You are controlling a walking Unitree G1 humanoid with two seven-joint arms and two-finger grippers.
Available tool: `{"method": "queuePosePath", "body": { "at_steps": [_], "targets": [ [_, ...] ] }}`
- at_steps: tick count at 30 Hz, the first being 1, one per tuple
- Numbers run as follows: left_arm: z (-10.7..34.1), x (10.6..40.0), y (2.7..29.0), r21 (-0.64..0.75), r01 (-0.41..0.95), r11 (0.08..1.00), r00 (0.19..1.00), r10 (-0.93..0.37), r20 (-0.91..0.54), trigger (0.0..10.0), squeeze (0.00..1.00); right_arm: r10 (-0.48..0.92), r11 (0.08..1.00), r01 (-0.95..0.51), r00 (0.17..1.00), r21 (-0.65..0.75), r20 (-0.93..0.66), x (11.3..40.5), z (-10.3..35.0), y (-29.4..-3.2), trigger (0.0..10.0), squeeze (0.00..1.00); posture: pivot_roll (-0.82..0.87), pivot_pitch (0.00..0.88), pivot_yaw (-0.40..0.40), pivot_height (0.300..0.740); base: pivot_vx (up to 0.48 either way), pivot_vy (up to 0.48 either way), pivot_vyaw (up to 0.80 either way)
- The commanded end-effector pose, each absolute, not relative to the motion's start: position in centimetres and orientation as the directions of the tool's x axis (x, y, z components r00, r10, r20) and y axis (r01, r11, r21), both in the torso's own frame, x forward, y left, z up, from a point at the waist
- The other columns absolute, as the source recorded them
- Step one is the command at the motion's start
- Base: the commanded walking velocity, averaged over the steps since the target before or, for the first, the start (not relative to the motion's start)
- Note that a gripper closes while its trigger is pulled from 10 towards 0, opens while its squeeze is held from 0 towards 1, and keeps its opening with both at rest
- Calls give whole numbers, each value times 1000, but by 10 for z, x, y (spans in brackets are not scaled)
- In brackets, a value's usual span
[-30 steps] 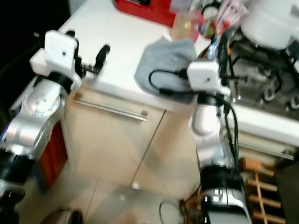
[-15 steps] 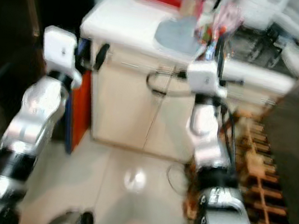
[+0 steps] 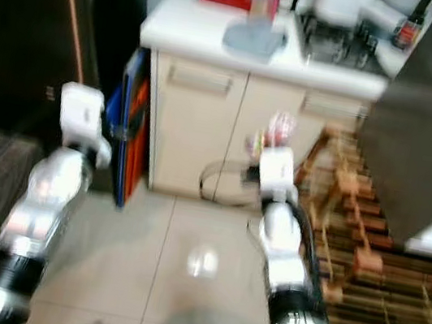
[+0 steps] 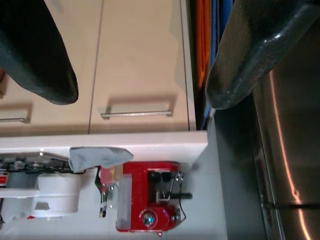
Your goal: Restocking fridge
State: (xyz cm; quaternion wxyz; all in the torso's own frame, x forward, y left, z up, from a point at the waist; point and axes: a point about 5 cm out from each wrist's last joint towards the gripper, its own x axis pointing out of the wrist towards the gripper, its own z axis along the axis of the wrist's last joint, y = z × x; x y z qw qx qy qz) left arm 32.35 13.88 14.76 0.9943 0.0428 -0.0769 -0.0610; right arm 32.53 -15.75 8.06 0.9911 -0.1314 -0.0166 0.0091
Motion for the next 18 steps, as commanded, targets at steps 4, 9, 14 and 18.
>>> {"method": "queuePosePath", "body": {
  "at_steps": [4, 9, 14, 18],
  "targets": [
    [144, 328, 137, 96, 103, 990, 985, -116, 131, 10000, 0, 54, 965, -42, 998, -258, 42, 327, 86, -155, 0, 0, -52, 0, -51, 740, 0, -465, 0],
    [140, 323, 138, 84, 112, 990, 985, -122, 124, 10000, 0, 50, 968, -55, 998, -246, -26, 320, 72, -163, 0, 0, -57, 0, -44, 740, 0, -465, 0],
    [138, 319, 137, 75, 132, 988, 981, -141, 130, 10000, 0, 43, 970, -57, 997, -238, -65, 315, 65, -170, 0, 0, -55, 0, -51, 740, 0, -465, 0],
    [137, 320, 136, 75, 129, 989, 982, -138, 128, 10000, 0, 37, 969, -57, 996, -241, -86, 314, 62, -177, 0, 0, -55, 0, -60, 740, 0, -465, 0]
  ]
}}
